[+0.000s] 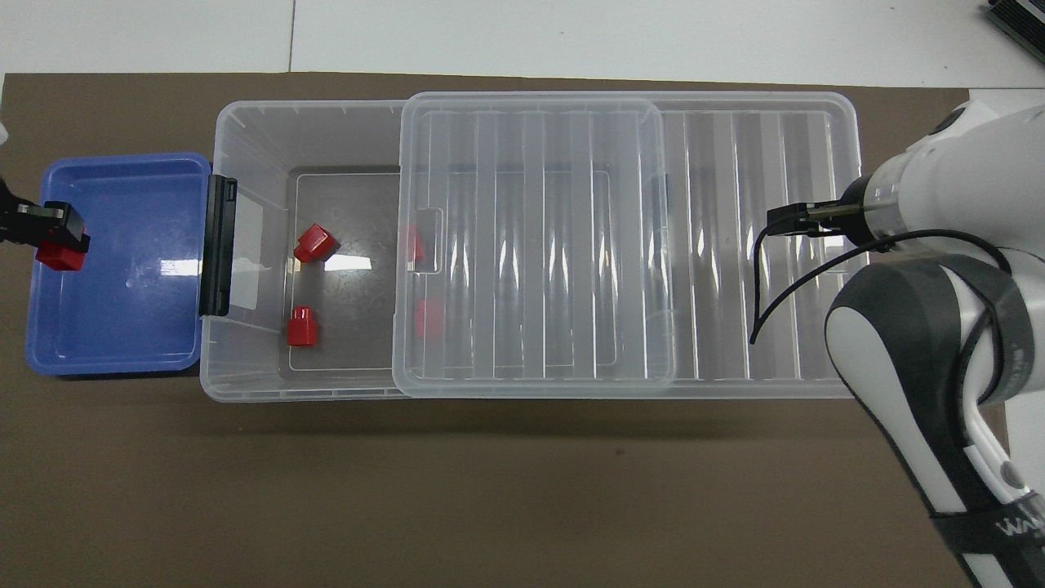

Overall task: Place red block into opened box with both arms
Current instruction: 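Carry the red block with the left gripper over the open box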

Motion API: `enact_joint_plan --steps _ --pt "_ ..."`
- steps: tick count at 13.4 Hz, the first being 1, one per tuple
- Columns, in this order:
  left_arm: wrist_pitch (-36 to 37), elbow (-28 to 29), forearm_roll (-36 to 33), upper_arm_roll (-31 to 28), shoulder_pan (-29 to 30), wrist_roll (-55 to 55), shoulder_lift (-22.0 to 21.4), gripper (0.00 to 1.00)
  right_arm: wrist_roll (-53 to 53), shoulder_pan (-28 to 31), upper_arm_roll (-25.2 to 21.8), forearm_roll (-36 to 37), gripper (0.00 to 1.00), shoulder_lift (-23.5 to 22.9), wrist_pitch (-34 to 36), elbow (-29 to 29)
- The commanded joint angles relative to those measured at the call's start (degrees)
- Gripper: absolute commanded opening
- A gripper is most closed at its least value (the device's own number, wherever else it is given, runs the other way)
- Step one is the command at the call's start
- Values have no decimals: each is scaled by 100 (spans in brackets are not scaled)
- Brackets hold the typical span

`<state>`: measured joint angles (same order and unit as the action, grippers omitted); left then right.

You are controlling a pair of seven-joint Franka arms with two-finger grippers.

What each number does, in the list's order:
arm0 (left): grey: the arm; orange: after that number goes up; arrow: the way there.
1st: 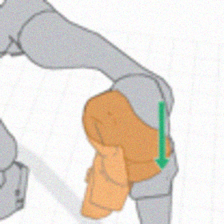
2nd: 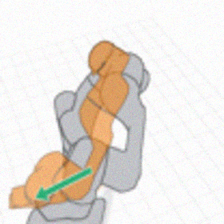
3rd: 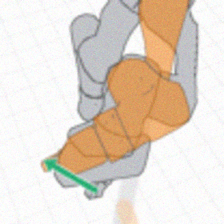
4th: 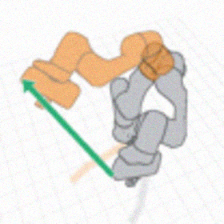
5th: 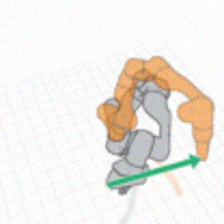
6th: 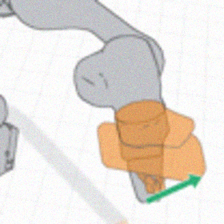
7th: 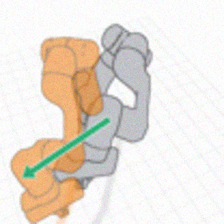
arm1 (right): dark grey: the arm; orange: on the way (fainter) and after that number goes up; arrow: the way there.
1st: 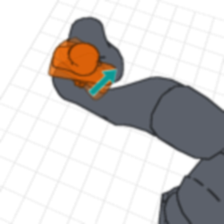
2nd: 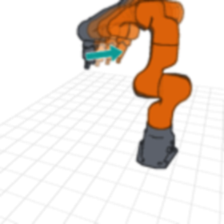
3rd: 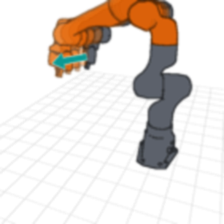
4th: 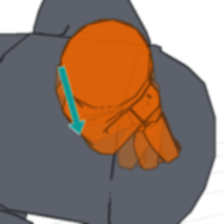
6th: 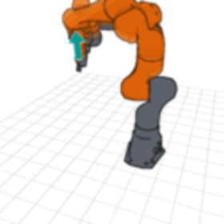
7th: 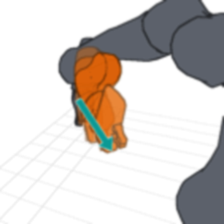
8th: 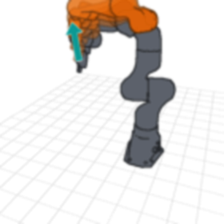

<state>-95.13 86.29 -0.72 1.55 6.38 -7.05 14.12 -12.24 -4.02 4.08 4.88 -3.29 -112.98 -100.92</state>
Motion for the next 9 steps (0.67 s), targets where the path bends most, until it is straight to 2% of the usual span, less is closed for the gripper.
enact_joint_plan --steps 1,6,8,9 --pt "293 -113 115 -67 -583 1316 -84 0 -804 -55 5 -48 100 47 617 458" --pt "223 -16 327 -5 -1470 3838 -392 0 -956 50 -47 -347 100 -23 1681 1346" --pt "-135 412 327 -5 -1840 4516 -567 0 -938 59 -65 -312 100 -5 1892 1461" --pt "-625 798 327 -5 -1990 4667 -708 0 -920 68 -82 -312 100 21 1928 1479"
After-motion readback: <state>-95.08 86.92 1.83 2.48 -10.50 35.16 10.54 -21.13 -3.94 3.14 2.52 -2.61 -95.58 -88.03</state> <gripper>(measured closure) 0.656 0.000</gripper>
